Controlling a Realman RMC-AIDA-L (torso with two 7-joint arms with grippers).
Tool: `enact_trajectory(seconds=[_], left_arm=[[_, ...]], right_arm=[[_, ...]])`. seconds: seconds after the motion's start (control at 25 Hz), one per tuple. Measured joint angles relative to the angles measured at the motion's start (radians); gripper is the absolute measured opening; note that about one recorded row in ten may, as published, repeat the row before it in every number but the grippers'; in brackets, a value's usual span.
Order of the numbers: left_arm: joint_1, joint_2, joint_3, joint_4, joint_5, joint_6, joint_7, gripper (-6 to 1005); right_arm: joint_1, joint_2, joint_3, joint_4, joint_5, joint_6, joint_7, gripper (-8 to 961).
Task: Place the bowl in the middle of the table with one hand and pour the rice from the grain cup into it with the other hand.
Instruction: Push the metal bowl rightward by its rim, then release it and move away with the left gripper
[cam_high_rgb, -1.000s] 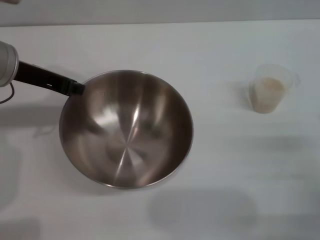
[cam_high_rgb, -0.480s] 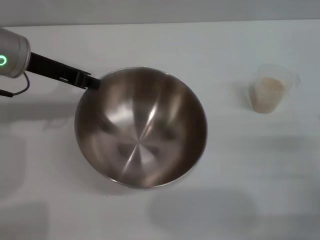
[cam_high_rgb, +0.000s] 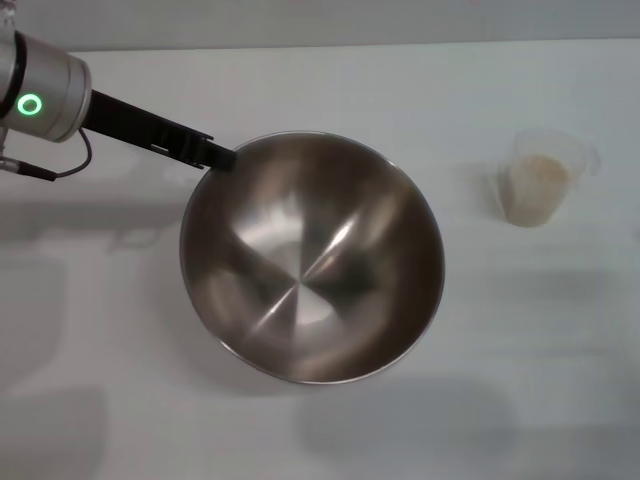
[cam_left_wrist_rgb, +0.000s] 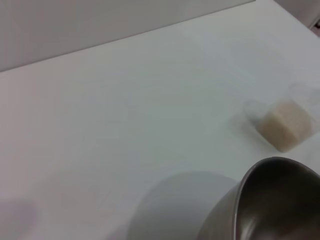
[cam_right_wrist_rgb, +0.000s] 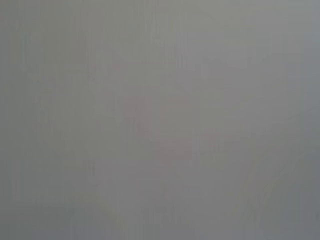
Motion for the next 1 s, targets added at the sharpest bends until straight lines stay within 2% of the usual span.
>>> enact_trajectory(seconds=[0.32, 0.8, 1.0], left_arm=[[-0.035, 0.005, 0.0, 0.056, -0.04, -0.001, 0.024, 28], [-0.084, -0.004, 0.001, 0.108, -0.05, 0.017, 0.048, 29], [-0.127, -0.002, 0.002, 0.162, -0.055, 0.026, 0.051, 29]], right_arm=[[0.003, 0.0, 0.0, 0.0, 0.0, 0.0, 0.0, 834], [0.005, 0.0, 0.0, 0.0, 0.0, 0.0, 0.0, 833], [0.009, 0.0, 0.0, 0.0, 0.0, 0.0, 0.0, 833]])
